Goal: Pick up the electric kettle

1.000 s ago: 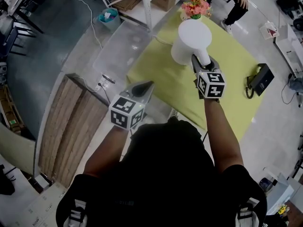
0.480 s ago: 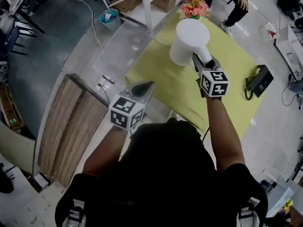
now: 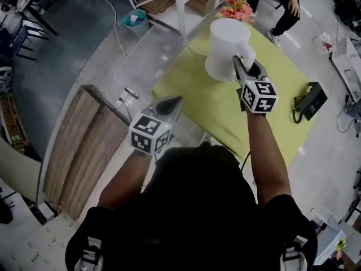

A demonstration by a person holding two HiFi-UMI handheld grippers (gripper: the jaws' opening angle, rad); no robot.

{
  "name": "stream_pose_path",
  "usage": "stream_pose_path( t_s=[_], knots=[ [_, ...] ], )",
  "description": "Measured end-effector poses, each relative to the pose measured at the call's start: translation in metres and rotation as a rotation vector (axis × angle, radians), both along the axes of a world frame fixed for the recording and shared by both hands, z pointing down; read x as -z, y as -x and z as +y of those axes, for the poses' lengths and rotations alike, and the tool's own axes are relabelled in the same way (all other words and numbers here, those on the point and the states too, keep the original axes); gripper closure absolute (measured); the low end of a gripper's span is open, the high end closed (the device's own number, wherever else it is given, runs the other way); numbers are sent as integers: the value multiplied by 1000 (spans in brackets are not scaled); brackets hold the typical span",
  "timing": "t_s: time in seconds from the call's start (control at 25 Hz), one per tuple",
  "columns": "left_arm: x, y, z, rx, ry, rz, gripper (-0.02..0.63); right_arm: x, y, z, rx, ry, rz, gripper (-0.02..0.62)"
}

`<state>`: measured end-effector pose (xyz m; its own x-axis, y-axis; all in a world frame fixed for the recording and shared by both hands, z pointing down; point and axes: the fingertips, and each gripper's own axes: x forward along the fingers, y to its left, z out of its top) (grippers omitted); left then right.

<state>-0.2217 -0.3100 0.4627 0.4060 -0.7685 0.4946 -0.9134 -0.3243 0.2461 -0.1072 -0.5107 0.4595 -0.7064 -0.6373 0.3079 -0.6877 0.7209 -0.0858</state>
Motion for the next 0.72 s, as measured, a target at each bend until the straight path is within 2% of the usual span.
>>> stream_pose_path(
  t_s=[0.44,0.72],
  knots=[
    [-1,-13,-13,-41,7,-5,604,35,-19,-3,-33,-22,-78,483],
    [-2,-31,-32,-85,16,-11,604,36,-56,-15,-86,-11,-55,483]
  ],
)
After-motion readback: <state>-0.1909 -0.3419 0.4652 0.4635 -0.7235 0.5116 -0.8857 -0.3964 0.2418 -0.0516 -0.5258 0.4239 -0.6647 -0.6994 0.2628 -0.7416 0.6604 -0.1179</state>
